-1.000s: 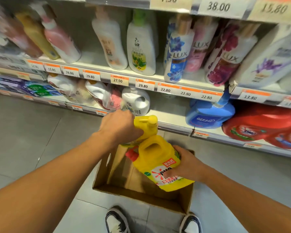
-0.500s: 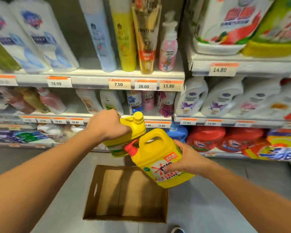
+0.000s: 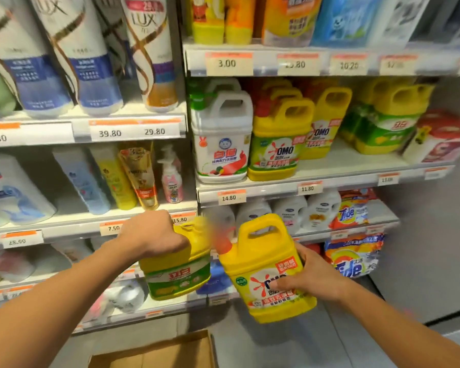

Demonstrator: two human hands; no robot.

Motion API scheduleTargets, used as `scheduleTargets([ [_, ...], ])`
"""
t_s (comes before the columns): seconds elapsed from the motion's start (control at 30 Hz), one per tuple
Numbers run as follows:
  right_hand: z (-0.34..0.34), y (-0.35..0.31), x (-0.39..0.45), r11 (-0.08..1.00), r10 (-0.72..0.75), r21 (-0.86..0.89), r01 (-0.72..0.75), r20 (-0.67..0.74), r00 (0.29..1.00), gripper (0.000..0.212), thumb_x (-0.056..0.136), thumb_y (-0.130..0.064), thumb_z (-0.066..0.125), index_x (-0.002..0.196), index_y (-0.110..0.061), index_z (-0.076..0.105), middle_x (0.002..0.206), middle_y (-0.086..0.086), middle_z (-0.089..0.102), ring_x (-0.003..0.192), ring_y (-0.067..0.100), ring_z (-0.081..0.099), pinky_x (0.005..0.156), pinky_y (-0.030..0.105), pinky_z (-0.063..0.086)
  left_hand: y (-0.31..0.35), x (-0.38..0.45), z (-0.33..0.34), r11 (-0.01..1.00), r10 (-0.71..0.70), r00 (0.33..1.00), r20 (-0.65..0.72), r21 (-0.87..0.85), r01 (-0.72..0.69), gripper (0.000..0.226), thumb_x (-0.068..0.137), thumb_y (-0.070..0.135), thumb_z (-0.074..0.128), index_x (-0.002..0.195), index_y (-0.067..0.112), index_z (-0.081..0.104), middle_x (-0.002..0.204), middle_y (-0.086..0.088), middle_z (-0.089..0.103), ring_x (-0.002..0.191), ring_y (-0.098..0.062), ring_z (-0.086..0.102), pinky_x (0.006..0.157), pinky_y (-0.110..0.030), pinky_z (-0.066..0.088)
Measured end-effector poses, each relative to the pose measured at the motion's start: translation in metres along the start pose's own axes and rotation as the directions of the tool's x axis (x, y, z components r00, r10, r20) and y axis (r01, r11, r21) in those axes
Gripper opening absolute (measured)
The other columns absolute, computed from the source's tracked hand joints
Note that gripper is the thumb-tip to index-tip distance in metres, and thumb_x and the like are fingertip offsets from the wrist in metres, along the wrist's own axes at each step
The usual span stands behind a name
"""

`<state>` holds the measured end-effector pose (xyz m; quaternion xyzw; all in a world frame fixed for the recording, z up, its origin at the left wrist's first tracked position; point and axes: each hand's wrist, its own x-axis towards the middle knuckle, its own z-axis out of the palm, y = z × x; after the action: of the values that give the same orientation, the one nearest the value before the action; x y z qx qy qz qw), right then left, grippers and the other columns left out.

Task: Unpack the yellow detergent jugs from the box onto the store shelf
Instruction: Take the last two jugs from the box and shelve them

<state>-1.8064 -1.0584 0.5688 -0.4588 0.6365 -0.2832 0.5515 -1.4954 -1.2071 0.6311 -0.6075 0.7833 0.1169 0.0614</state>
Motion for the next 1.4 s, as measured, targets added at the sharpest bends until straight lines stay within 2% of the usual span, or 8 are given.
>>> scheduleTargets([
  [0.1, -0.043, -0.008, -0.013, 0.999, -0.011, 0.039, 0.014, -0.058, 0.998, 0.072, 0.070, -0.010, 0.094, 0.131, -0.025, 0.060, 0.110, -0.003, 0.081, 0.099, 0.016, 0.078, 0.078, 0.031, 0.064, 0.041, 0.006, -0.021, 0.999, 0.036, 0.999, 0.012, 0.026, -0.036, 0.046, 0.060, 0.057, 0.061, 0.065, 0.012, 0.063, 0.067, -0.001, 0.064, 0.069, -0.026, 0.066, 0.056, -0.028, 0.049],
  [0.33, -0.140, -0.007, -0.027, 0.990, -0.027, 0.132, 0.052, -0.181, 0.983, 0.077, 0.061, -0.017, 0.098, 0.128, -0.024, 0.061, 0.110, 0.003, 0.080, 0.100, 0.024, 0.078, 0.090, 0.050, 0.062, 0.134, 0.019, -0.055, 0.998, 0.063, 0.998, -0.004, 0.004, -0.063, 0.049, 0.060, 0.060, 0.060, 0.081, 0.016, 0.067, 0.083, -0.001, 0.067, 0.076, -0.022, 0.065, 0.062, -0.029, 0.052],
  [0.53, -0.223, -0.004, -0.022, 0.974, -0.049, 0.203, 0.101, -0.247, 0.968, 0.071, 0.066, -0.009, 0.095, 0.128, -0.021, 0.062, 0.109, 0.005, 0.081, 0.099, 0.026, 0.079, 0.091, 0.054, 0.061, 0.200, 0.042, -0.069, 0.998, 0.055, 0.998, -0.002, -0.034, -0.055, 0.050, 0.054, 0.058, 0.058, 0.067, 0.010, 0.067, 0.070, -0.002, 0.068, 0.069, -0.021, 0.067, 0.060, -0.033, 0.057],
  [0.67, -0.263, -0.012, -0.007, 0.959, -0.082, 0.238, 0.156, -0.293, 0.953, 0.071, 0.066, -0.010, 0.095, 0.129, -0.020, 0.062, 0.108, 0.006, 0.081, 0.099, 0.027, 0.079, 0.090, 0.053, 0.061, 0.230, 0.057, -0.076, 0.994, 0.072, 0.997, -0.018, -0.076, -0.073, 0.039, 0.059, 0.050, 0.067, 0.055, 0.012, 0.058, 0.058, 0.002, 0.059, 0.056, -0.016, 0.058, 0.048, -0.027, 0.041],
  [0.77, -0.281, -0.026, 0.013, 0.947, -0.120, 0.244, 0.210, -0.338, 0.934, 0.068, 0.067, -0.011, 0.094, 0.126, -0.021, 0.063, 0.106, 0.002, 0.081, 0.097, 0.022, 0.079, 0.083, 0.045, 0.063, 0.246, 0.069, -0.078, 0.992, 0.090, 0.996, -0.015, -0.087, -0.091, 0.044, 0.052, 0.054, 0.063, 0.066, 0.013, 0.068, 0.065, 0.001, 0.067, 0.063, -0.018, 0.064, 0.053, -0.029, 0.052],
  [0.87, -0.290, -0.041, 0.032, 0.931, -0.153, 0.261, 0.257, -0.359, 0.921, 0.066, 0.068, -0.010, 0.093, 0.126, -0.020, 0.065, 0.109, 0.002, 0.081, 0.101, 0.024, 0.078, 0.086, 0.046, 0.063, 0.255, 0.080, -0.080, 0.993, 0.101, 0.995, -0.010, -0.058, -0.102, 0.038, 0.057, 0.050, 0.067, 0.057, 0.012, 0.064, 0.055, 0.003, 0.060, 0.054, -0.018, 0.058, 0.048, -0.026, 0.040],
  [1.07, -0.299, -0.055, 0.052, 0.919, -0.186, 0.269, 0.288, -0.347, 0.919, 0.068, 0.069, -0.011, 0.093, 0.130, -0.022, 0.064, 0.115, 0.004, 0.079, 0.105, 0.027, 0.077, 0.094, 0.056, 0.059, 0.266, 0.098, -0.093, 0.989, 0.150, 0.988, 0.015, -0.015, -0.150, 0.039, 0.057, 0.052, 0.068, 0.063, 0.013, 0.068, 0.060, 0.002, 0.063, 0.057, -0.018, 0.060, 0.048, -0.025, 0.041],
  [1.4, -0.309, -0.077, 0.082, 0.910, -0.212, 0.270, 0.316, -0.353, 0.911, 0.090, 0.049, -0.030, 0.099, 0.130, -0.026, 0.062, 0.115, 0.000, 0.079, 0.105, 0.023, 0.077, 0.091, 0.053, 0.061, 0.283, 0.115, -0.094, 0.983, 0.183, 0.982, 0.050, -0.005, -0.183, 0.034, 0.057, 0.051, 0.068, 0.061, 0.018, 0.061, 0.061, 0.004, 0.063, 0.057, -0.017, 0.059, 0.049, -0.027, 0.040],
])
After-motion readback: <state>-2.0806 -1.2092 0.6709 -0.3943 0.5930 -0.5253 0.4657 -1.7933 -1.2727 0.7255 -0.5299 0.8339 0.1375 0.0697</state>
